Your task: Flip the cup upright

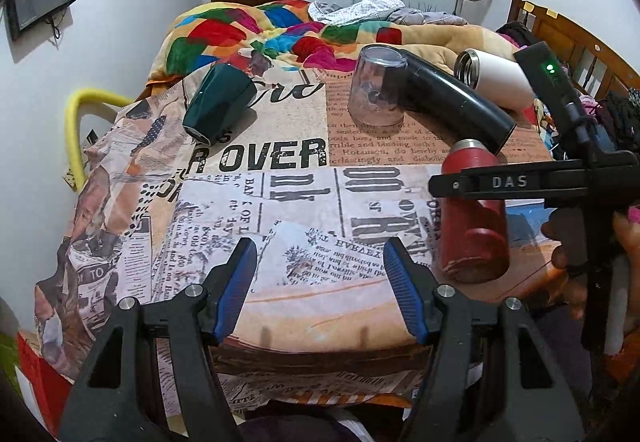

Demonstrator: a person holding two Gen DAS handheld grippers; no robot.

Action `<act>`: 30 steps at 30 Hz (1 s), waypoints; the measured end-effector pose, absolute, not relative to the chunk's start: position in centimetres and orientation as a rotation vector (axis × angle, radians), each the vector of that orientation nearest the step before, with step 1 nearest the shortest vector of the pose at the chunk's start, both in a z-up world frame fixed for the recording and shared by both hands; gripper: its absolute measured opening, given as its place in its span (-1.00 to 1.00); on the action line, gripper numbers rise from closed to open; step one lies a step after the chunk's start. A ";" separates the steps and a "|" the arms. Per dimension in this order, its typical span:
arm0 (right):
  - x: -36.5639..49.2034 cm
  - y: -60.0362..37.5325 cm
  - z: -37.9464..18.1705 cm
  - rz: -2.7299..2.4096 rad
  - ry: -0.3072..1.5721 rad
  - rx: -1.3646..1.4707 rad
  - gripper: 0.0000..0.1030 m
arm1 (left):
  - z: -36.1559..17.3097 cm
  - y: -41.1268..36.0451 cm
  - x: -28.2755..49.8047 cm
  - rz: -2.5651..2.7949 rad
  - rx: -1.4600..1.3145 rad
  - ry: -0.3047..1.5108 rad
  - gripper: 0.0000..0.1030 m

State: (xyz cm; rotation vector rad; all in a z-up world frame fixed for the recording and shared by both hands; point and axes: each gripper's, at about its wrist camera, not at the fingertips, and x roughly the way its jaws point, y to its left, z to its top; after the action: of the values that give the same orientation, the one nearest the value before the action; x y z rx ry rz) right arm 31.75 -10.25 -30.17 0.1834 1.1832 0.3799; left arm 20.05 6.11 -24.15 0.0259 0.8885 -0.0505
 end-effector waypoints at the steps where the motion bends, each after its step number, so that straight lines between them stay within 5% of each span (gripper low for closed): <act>1: 31.8 -10.2 -30.1 0.379 1.182 0.184 0.44 | -24.2 6.1 20.1 -0.049 0.026 0.887 0.26; 8: 31.5 -9.7 -28.9 0.460 1.167 0.183 0.22 | -23.7 5.9 20.2 -0.050 0.018 0.872 0.26; 30: 30.3 -8.5 -21.8 0.483 0.913 -0.022 0.15 | -22.1 5.9 21.2 -0.039 -0.014 0.833 0.31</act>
State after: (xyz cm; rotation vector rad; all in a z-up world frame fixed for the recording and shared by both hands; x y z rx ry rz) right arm 30.33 -8.55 -21.79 -0.0223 0.9133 0.4827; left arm 21.21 5.94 -22.14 -0.0143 0.8330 -0.0386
